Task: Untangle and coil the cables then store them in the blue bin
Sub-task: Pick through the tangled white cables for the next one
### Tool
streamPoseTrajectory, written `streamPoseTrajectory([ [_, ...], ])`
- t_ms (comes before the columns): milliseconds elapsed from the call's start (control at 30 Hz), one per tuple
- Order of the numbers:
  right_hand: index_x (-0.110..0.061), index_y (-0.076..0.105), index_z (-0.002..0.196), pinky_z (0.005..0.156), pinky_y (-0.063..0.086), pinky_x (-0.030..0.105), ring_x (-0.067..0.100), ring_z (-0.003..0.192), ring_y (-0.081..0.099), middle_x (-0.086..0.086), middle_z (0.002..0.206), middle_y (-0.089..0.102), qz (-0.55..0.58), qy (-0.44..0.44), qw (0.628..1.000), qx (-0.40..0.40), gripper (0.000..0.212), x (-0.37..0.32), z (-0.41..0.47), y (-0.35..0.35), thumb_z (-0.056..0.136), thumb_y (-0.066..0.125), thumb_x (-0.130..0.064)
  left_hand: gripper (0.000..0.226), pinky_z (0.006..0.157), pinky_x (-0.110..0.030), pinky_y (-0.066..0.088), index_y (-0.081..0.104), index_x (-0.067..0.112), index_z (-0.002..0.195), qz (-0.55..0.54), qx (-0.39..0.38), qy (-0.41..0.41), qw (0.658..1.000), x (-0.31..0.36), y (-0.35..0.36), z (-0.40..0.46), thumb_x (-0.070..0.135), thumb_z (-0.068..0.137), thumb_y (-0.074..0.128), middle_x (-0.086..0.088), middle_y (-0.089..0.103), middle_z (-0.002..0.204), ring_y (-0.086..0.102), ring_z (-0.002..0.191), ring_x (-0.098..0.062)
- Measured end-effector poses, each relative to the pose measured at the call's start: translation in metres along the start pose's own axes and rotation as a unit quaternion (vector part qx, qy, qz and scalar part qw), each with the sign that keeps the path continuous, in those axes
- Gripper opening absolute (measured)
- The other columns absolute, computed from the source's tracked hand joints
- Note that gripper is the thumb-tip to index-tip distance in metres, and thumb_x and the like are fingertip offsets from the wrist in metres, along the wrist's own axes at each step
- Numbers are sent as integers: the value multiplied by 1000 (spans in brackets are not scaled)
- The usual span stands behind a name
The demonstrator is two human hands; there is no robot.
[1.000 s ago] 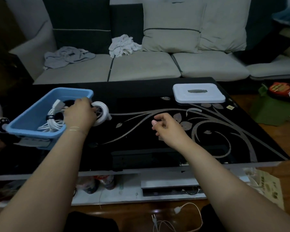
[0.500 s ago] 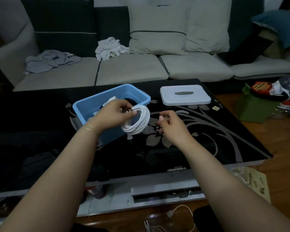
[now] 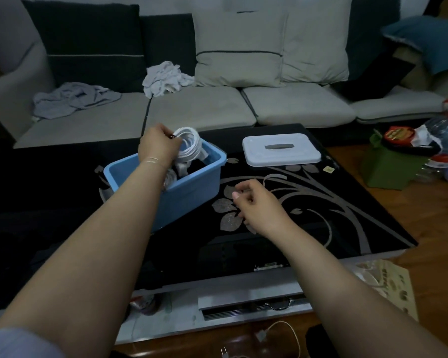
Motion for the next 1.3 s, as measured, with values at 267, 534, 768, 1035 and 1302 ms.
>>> streamPoseTrajectory([
  [267, -26, 54, 112, 83, 54, 43, 15, 92, 65, -7, 104, 63, -53, -3, 998, -20, 21, 3, -4, -4, 96, 49, -40, 44, 97, -44, 38, 59, 18, 128, 213, -44, 192, 957, 14, 2, -17, 42, 102, 33, -13, 46, 140, 45, 122, -36],
  [534, -26, 52, 116, 83, 52, 41, 18, 92, 63, -2, 107, 65, -91, -4, 996, -15, 22, 8, -10, -8, 98, 43, -36, 52, 120, -44, 4, 12, 35, 153, 315, -293, 215, 877, 9, 42, -45, 48, 102, 8, -5, 8, 162, 7, 149, -27],
  [768, -22, 54, 113, 85, 52, 39, 17, 91, 62, -5, 102, 64, -110, 19, 994, -20, 22, 21, -29, -31, 97, 48, -36, 40, 105, -46, 37, 63, 11, 117, 172, -57, 423, 888, 32, 32, -101, 38, 96, 43, -13, 60, 130, 50, 125, -33],
  [1035, -9, 62, 84, 70, 55, 34, 13, 58, 64, 5, 65, 67, -81, 99, 967, -222, 16, 67, -84, -11, 94, 58, -20, 25, 76, -36, 48, 67, 23, 97, 89, -236, 456, 853, 30, 70, -225, 38, 96, 47, 0, 68, 95, 60, 92, -21],
  [1302, -14, 66, 94, 70, 55, 25, 12, 70, 65, 4, 84, 68, -117, 283, 855, -419, 7, 190, -127, 52, 90, 65, -20, 31, 76, -32, 49, 62, 24, 108, 238, -441, 426, 753, -5, 100, -278, 47, 97, 44, 2, 65, 103, 59, 93, -17],
])
Point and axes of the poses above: each hand's wrist, its own z-axis towards the middle knuckle, its own y-axis out of the palm, x = y × z, the point moved 4 cm from there along z, towards the middle knuckle
